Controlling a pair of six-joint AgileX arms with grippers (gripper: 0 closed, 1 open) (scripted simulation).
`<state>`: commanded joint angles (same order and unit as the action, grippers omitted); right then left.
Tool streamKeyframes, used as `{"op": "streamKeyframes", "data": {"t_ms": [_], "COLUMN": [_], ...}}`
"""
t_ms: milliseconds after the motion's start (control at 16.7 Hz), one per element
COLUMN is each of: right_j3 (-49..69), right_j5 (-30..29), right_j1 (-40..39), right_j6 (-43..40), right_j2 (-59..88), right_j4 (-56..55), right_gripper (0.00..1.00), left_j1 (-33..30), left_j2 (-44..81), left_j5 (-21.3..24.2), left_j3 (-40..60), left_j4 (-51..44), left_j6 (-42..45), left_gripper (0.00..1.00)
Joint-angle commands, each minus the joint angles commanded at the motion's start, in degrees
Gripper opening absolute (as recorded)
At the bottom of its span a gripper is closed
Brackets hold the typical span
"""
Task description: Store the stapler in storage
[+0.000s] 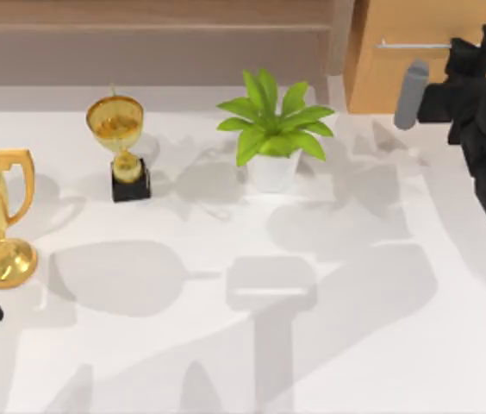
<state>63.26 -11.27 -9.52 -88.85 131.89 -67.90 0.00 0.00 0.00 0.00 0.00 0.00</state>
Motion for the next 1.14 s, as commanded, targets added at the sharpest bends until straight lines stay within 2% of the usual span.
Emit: {"op": "streamKeyframes", "data": {"t_ms": [780, 1140], "right_j3": [0.00, 0.00], "right_j5": [0.00, 0.00], "right_j1": [0.00, 0.00], "right_j6": [0.00, 0.00], "right_j2": [0.00, 0.00], "right_j4": [0.00, 0.00], "right_gripper": [0.98, 1.00], "left_j1": [0.00, 0.00], "left_j2": [0.00, 0.00], "left_j5": [0.00, 0.00], "left_j3": [0.00, 0.00], "left_j4": [0.00, 0.00], "left_j6": [0.00, 0.00], "left_gripper": [1.00, 1.00]}}
